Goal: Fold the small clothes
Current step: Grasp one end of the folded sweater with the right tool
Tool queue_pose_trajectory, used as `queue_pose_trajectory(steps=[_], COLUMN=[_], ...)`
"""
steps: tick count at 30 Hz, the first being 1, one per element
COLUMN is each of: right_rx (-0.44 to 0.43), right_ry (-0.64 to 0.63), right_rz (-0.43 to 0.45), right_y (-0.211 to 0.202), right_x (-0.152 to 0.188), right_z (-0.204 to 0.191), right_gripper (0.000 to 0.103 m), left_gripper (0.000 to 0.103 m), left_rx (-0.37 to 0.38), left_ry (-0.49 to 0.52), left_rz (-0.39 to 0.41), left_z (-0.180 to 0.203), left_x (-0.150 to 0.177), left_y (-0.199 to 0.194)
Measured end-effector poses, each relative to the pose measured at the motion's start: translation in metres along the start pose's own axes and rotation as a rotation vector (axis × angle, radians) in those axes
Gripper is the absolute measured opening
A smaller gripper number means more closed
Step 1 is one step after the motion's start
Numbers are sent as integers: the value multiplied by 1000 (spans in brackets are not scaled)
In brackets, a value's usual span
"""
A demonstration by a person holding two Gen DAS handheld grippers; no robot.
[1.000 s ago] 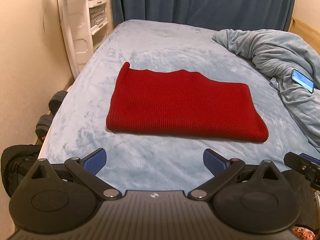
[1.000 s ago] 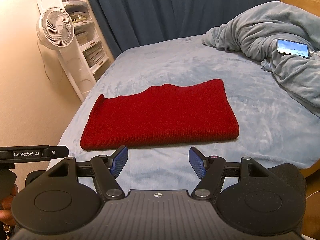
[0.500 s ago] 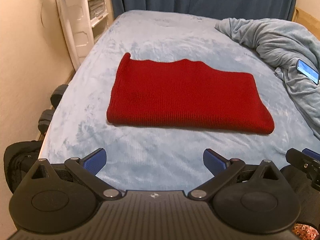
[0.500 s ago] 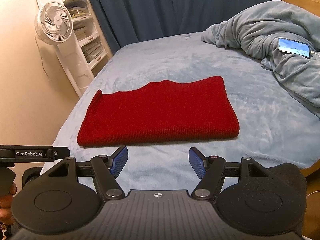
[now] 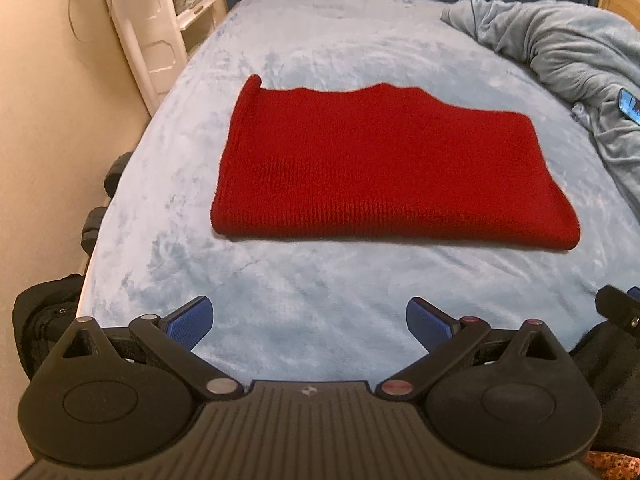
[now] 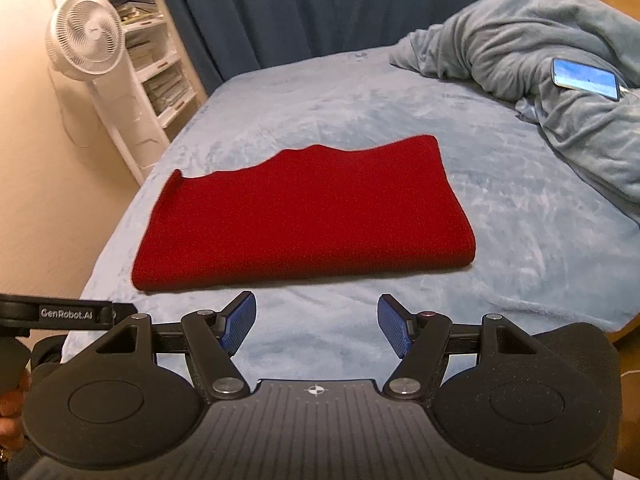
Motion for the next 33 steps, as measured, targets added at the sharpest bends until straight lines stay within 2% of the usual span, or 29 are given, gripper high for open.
queue_pose_trajectory(steps=[5,11,14,17,20,22,23,24,26,28,29,33], right_rx=[-9,-89,-65,-55,-27,18,2,-14,6,26,55,183], right_ry=[67,363,543,740,848,965,1047,1081,1020,922,852,727], right_rz=[-33,-111,-121,-117,-97,-107,-81,-50,-13,8,7,-75], right_y=[22,77,113,145,171,187,192,194,193,187,184,196], right_x=[-2,-9,-14,-13,-8,-1,2,0,-10,-24,-30,-34], right_z=[9,51,88,124,148,168,175,179,179,172,166,158], right_gripper=[69,73,74,74,75,75,76,72,18,17,17,17], left_gripper=[103,103,103,103,103,103,103,103,103,103,103,103], left_rx=[-3,-8,-101,-169,-192,-202,-198,-193,-210,-302,-320,-246], left_ry=[3,-4,-71,-129,-190,-230,-246,-256,-252,-232,-228,-294], left_rz=[-33,-51,10,7,-18,-40,-54,-71,-99,-149,-175,-187], left_z=[0,-10,-48,-88,-120,-137,-143,-146,-152,-161,-163,-170], left_x=[-6,-24,-50,-65,-69,-67,-66,-63,-60,-56,-54,-47], left_y=[19,50,71,100,125,140,146,154,169,181,186,193])
Point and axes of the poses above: each gripper's, at about its wrist camera, not at the fingertips, and y roughly the way its jaws point, z to its right, x to its underside, the point moved 8 cm from there along y, roughly the way its jaws point, and after that the axes turned 1 degree about -x, right-handed, at the moved point
